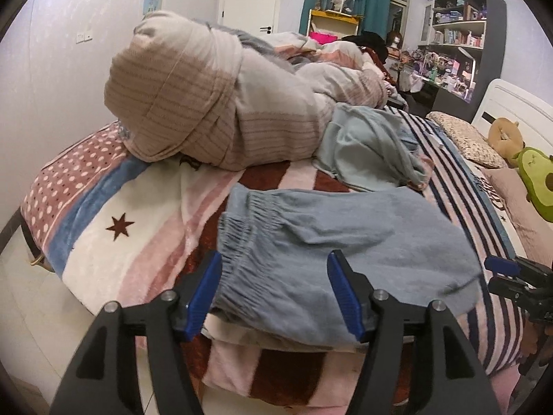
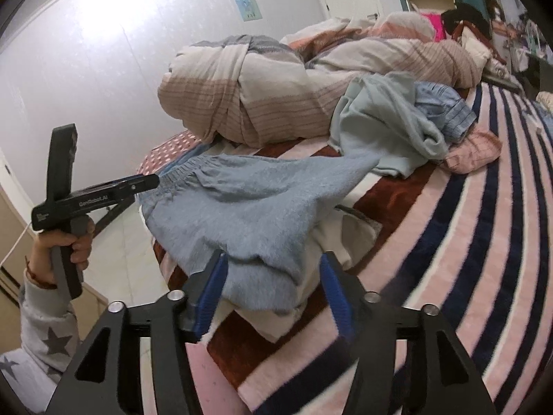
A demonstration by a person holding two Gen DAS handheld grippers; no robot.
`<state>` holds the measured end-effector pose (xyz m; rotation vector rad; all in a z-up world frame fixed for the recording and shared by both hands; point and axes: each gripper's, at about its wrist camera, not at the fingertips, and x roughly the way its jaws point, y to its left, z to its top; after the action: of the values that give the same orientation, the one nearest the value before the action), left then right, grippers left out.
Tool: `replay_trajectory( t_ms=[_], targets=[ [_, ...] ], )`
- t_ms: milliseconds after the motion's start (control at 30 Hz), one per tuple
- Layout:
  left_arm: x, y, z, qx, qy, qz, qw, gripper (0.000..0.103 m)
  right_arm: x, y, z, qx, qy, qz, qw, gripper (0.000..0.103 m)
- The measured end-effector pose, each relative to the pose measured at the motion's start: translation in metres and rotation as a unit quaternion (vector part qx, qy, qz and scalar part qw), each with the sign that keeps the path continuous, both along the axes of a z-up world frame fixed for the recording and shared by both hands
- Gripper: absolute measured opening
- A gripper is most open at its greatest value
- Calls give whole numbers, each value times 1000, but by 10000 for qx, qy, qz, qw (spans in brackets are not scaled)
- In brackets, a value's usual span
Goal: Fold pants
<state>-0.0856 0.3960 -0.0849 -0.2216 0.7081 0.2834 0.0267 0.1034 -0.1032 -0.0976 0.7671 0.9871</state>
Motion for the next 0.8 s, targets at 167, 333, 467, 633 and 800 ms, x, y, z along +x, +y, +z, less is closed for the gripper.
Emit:
replay_trajectory(
  t_ms=[167, 333, 467, 633, 800],
  targets=[
    [-6, -32, 10, 51, -88, -152, 9998, 63, -11, -29, 5, -12, -186, -112, 9998, 64],
    [-10, -70, 20, 139, -172, -366, 9991, 67, -20, -68, 8, -19, -399, -307, 9987, 73],
    [-9, -106, 27, 213, -309, -555, 9978, 72, -23, -100, 12, 28, -503, -507, 9974, 80],
    [-1, -157, 36, 302, -410, -877, 9948, 74, -29, -145, 14, 41, -682, -840, 9941, 91],
    [12, -215, 42, 298, -576, -1242, 9901, 77, -33, -192, 18, 150, -797, -1201, 9894, 98]
  ],
)
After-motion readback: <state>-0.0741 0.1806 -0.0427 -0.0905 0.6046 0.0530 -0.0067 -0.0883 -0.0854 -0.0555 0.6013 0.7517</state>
